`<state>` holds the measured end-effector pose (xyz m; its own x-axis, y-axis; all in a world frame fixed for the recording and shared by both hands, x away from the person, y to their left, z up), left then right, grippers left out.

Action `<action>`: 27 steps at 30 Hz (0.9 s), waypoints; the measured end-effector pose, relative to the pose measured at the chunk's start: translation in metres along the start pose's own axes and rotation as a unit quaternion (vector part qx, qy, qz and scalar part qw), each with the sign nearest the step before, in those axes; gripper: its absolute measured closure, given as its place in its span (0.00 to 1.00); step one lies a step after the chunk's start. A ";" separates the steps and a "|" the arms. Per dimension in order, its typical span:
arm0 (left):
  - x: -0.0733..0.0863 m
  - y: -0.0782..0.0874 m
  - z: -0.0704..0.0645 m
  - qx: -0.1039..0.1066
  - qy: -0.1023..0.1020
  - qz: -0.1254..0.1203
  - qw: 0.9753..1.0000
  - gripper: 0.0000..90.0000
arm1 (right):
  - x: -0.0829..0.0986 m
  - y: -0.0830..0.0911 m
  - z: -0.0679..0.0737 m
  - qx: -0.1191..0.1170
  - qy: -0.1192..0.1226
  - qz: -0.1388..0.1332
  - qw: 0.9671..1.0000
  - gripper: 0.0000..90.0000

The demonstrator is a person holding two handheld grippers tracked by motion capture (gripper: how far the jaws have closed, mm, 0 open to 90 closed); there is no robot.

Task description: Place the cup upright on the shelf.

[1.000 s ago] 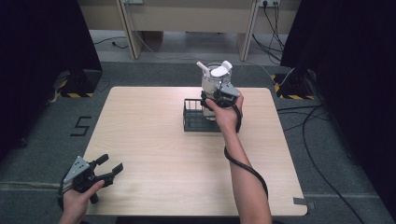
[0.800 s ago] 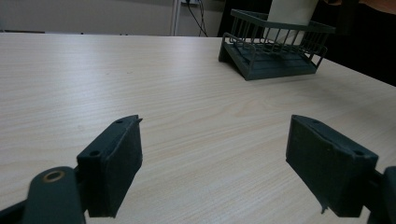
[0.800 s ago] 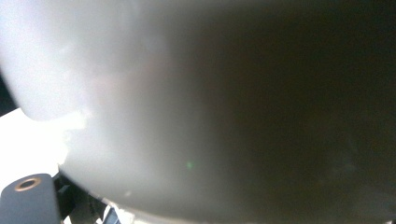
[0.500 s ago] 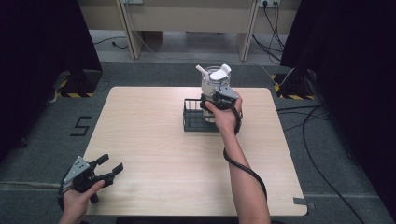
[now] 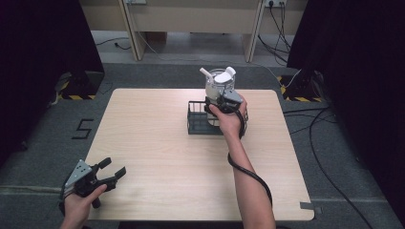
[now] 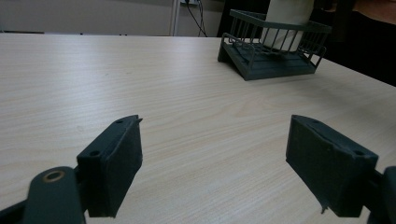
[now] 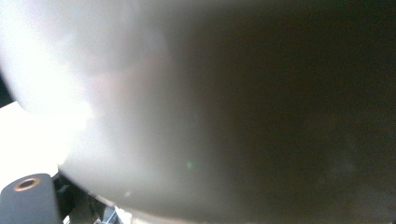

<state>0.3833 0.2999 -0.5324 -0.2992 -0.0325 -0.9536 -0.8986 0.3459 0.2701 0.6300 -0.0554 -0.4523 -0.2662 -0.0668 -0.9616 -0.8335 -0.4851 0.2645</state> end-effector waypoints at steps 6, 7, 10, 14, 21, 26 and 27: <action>0.000 0.000 -0.001 0.001 0.000 0.000 1.000 0.20 | 0.002 0.002 0.000 0.001 -0.002 -0.005 1.000 0.12; 0.000 0.000 -0.001 0.001 0.000 0.000 1.000 0.20 | 0.002 0.002 0.000 0.000 -0.002 -0.006 1.000 0.12; 0.000 0.000 -0.001 0.002 -0.001 0.000 1.000 0.20 | 0.002 0.002 0.000 -0.001 0.000 -0.008 1.000 0.11; 0.000 0.000 -0.001 0.002 -0.003 0.002 1.000 0.20 | 0.004 0.001 0.003 -0.008 0.000 -0.010 1.000 0.11; 0.001 -0.001 -0.001 0.002 -0.002 0.001 1.000 0.20 | 0.005 0.002 0.003 -0.006 -0.003 -0.019 1.000 0.07; 0.001 -0.001 -0.002 0.002 -0.003 0.002 1.000 0.20 | 0.010 0.004 0.002 0.001 0.000 -0.022 1.000 0.05; 0.001 -0.001 -0.002 0.002 -0.002 0.002 1.000 0.20 | 0.011 0.005 0.002 0.002 -0.001 -0.022 1.000 0.05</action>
<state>0.3835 0.2979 -0.5331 -0.3013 -0.0268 -0.9531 -0.8962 0.3493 0.2735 0.6222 -0.0564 -0.4617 -0.2290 -0.0442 -0.9724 -0.8465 -0.4842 0.2214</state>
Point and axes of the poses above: each handheld gripper's, and its own axes: y roughly backward along the jaws, x roughly out of its underside, z roughly to its left, the point moved 9 cm from there along -y, roughly forward along the jaws, and after that the axes turned 12 degrees about -x, right-handed, at the moved point
